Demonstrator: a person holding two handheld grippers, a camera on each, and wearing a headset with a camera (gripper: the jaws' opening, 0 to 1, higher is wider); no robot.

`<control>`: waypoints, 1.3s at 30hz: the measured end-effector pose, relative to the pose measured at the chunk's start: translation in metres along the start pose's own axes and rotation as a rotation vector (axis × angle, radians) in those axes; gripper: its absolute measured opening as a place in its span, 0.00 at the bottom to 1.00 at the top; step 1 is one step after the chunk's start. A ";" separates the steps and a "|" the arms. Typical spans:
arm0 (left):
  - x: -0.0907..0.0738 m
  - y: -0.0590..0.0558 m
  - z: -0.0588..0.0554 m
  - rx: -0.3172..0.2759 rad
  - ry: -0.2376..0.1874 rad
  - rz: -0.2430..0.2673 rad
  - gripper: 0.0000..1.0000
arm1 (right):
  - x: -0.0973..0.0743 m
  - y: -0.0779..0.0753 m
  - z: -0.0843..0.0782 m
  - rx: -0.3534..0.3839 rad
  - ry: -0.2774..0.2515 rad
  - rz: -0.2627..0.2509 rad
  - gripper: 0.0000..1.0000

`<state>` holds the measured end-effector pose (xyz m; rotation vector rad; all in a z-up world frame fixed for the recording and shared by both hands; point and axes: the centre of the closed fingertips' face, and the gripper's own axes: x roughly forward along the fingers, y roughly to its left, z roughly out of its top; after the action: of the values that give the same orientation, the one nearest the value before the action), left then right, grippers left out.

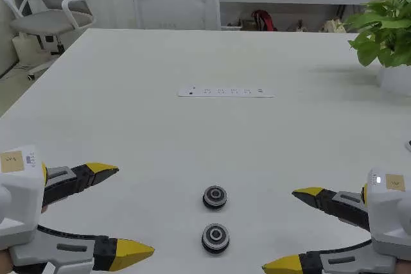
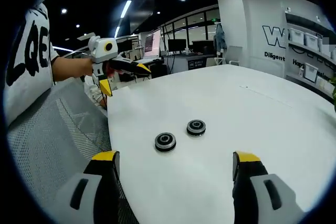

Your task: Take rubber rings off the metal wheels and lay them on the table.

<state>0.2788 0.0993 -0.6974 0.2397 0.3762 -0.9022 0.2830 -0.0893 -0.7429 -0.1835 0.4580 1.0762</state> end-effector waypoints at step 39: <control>0.003 0.003 -0.005 0.008 0.017 -0.006 0.84 | 0.002 -0.002 -0.003 0.004 0.009 0.008 0.84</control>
<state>0.2820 0.1007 -0.7028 0.2544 0.3894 -0.9082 0.2849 -0.0901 -0.7469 -0.1830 0.4696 1.0826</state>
